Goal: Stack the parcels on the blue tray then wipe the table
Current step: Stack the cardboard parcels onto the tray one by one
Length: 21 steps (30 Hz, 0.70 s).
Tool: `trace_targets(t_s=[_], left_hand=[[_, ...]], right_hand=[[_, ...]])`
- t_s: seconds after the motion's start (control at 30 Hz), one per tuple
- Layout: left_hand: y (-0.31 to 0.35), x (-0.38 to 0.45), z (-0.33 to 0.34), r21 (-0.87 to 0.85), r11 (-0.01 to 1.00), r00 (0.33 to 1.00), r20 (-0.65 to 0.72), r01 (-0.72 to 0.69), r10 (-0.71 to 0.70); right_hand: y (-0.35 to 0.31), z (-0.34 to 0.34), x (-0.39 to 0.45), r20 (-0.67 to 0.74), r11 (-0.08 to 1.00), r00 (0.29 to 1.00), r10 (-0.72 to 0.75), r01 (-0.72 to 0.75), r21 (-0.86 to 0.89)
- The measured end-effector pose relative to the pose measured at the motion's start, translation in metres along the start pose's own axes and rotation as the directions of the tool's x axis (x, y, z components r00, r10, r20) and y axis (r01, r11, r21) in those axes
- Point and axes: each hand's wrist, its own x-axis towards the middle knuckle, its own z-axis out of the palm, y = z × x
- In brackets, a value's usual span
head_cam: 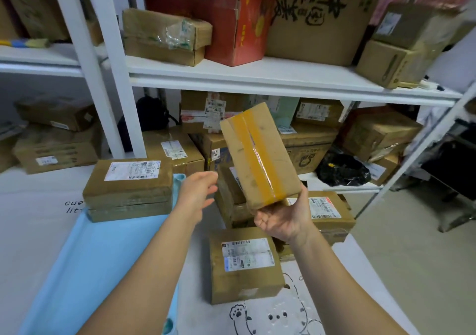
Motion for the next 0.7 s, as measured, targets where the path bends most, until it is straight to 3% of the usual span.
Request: trace_targets(t_s=[0.17, 0.37, 0.53, 0.7], left_hand=[[0.005, -0.016, 0.010, -0.013, 0.999, 0.993, 0.111, -0.036, 0.037], [0.031, -0.020, 0.008, -0.100, 0.981, 0.982, 0.078, -0.166, 0.174], [0.057, -0.026, 0.006, -0.011, 0.933, 0.929, 0.088, -0.359, 0.359], [0.059, -0.033, -0.003, 0.060, 0.907, 0.904, 0.131, -0.417, 0.407]], right_hand=[[0.016, -0.002, -0.012, 0.061, 1.000, 0.998, 0.019, -0.018, -0.018], [0.022, -0.009, -0.012, 0.056, 1.000, 0.998, 0.011, -0.010, -0.022], [0.036, -0.010, -0.015, 0.036, 0.998, 0.999, 0.012, -0.010, -0.060], [0.042, -0.018, -0.011, 0.016, 0.998, 1.000, 0.024, -0.023, -0.066]])
